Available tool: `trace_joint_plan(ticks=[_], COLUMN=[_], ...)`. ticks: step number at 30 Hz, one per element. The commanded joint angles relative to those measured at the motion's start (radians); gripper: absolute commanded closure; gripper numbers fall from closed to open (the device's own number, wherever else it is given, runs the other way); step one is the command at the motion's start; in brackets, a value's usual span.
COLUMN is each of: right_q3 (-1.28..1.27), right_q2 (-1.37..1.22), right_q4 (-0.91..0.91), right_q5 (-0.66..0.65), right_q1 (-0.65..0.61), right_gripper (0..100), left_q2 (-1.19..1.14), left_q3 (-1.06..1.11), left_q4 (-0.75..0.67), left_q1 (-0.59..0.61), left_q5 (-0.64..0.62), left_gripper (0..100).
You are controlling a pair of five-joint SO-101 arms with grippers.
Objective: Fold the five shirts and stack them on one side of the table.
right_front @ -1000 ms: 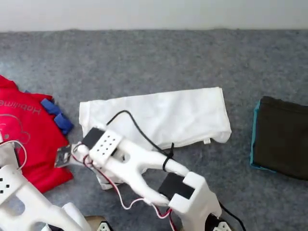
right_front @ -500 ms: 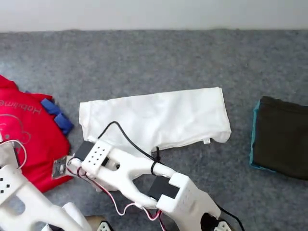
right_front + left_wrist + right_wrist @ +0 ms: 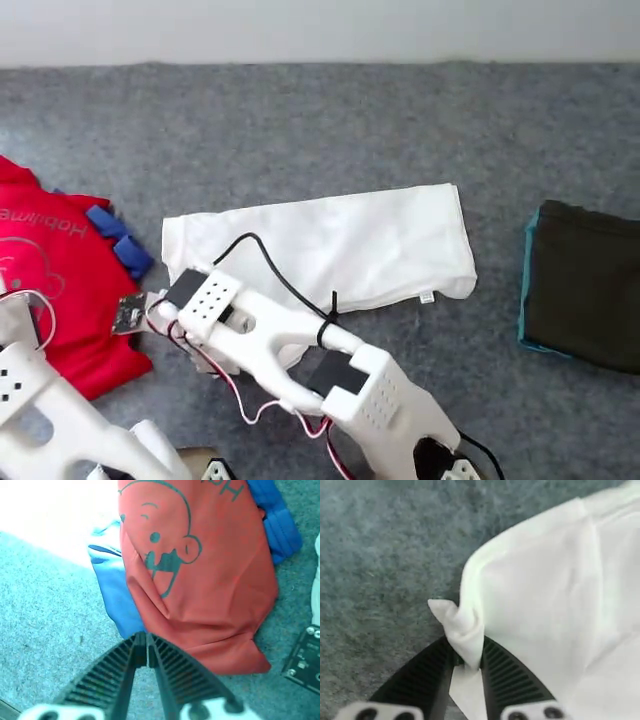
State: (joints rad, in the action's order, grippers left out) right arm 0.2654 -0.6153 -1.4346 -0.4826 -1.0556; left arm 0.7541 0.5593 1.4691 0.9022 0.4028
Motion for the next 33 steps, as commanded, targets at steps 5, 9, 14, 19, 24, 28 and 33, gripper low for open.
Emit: trace_joint_plan(ticks=[5, 9, 14, 19, 24, 28, 33], right_q3=[0.141, 0.216, 0.293, 0.362, 0.364, 0.364, 0.365], right_q2=[0.139, 0.116, 0.065, 0.047, 0.024, -0.030, -0.068], right_q4=[-0.002, 0.035, 0.056, -0.022, 0.067, 0.194, 0.225], right_q5=[0.006, -0.046, -0.121, -0.127, -0.127, -0.127, -0.127], right_q1=[0.131, 0.200, 0.236, 0.236, 0.314, 0.364, 0.375], right_gripper=[98.9, 98.9, 98.9, 98.7, 87.7, 74.9, 78.3], left_q2=[0.017, 0.017, 0.017, 0.017, 0.017, 0.017, 0.018], left_q3=[-0.004, -0.004, -0.005, -0.005, -0.005, -0.005, -0.005], left_q4=[-0.015, -0.014, -0.014, -0.014, -0.012, -0.011, -0.008], left_q1=[-0.002, -0.025, -0.072, -0.077, -0.077, -0.077, -0.077], left_q5=[0.008, 0.008, 0.003, 0.003, 0.003, 0.002, 0.002], left_gripper=[98, 98, 98, 98, 98, 98, 98])
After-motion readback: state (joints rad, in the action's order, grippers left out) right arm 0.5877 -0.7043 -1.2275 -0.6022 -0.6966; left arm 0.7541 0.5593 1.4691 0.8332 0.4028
